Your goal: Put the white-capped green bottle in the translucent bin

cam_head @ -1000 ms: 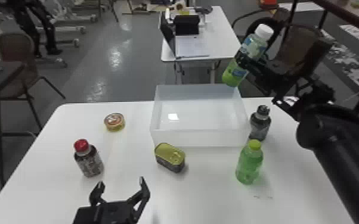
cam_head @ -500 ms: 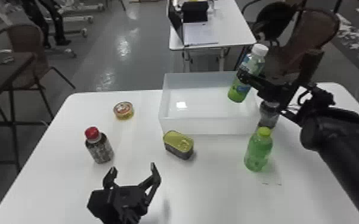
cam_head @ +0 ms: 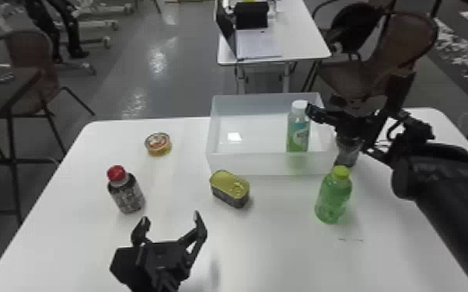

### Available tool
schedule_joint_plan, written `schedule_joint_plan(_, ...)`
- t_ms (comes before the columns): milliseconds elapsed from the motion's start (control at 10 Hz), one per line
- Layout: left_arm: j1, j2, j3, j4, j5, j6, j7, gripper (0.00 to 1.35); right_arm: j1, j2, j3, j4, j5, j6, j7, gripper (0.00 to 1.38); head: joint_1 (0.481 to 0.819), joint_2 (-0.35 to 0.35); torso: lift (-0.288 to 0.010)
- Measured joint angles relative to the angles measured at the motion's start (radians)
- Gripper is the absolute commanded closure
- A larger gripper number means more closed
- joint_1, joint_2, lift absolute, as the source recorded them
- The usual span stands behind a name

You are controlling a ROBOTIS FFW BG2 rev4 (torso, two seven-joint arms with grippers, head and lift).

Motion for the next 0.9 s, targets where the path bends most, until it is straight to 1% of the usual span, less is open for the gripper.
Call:
schedule_joint_plan(100,0.002,0.000,0.000,0.000,0.001,-0.002,0.000,0.15,0.004,0.000,0.000,-0.004,-0.012,-0.007,0.001,0.00,0.695,0.105,-0.114)
schedule_joint_plan(200,0.003,0.001,0.001,0.000,0.002,-0.004,0.000,0.15,0.024,0.000,0.000,-0.041,-0.034,-0.011,-0.004,0.00,0.695,0.106,-0.114)
schedule_joint_plan(300,0.003,0.003,0.001,0.000,0.003,-0.008,0.000,0.15,0.082,-0.001,-0.001,-0.142,-0.069,-0.012,-0.048,0.00,0.695,0.106,-0.114)
schedule_joint_plan(400,0.003,0.003,0.001,0.000,0.003,-0.011,0.000,0.15,0.176,-0.006,-0.004,-0.301,-0.089,-0.013,-0.147,0.00,0.695,0.095,-0.114)
schedule_joint_plan(500,0.004,-0.001,0.003,0.000,0.000,-0.015,0.000,0.15,0.321,-0.015,-0.012,-0.522,-0.076,-0.015,-0.282,0.00,0.695,0.086,-0.114)
schedule_joint_plan(600,0.005,-0.004,0.004,0.000,-0.002,-0.018,0.000,0.15,0.444,-0.019,-0.026,-0.675,-0.056,-0.021,-0.342,0.01,0.695,0.073,-0.114)
schedule_joint_plan(700,0.006,-0.004,0.005,0.001,-0.002,-0.021,0.000,0.15,0.546,-0.020,-0.037,-0.775,-0.039,-0.025,-0.374,0.03,0.695,0.067,-0.114)
schedule_joint_plan(800,0.006,-0.002,0.005,0.001,-0.002,-0.024,0.000,0.15,0.671,-0.020,-0.047,-0.883,0.009,-0.033,-0.426,0.04,0.695,0.061,-0.114)
schedule_joint_plan(900,0.007,-0.001,0.005,0.001,-0.001,-0.028,0.000,0.15,0.785,-0.020,-0.051,-0.960,0.059,-0.051,-0.482,0.06,0.695,0.055,-0.114)
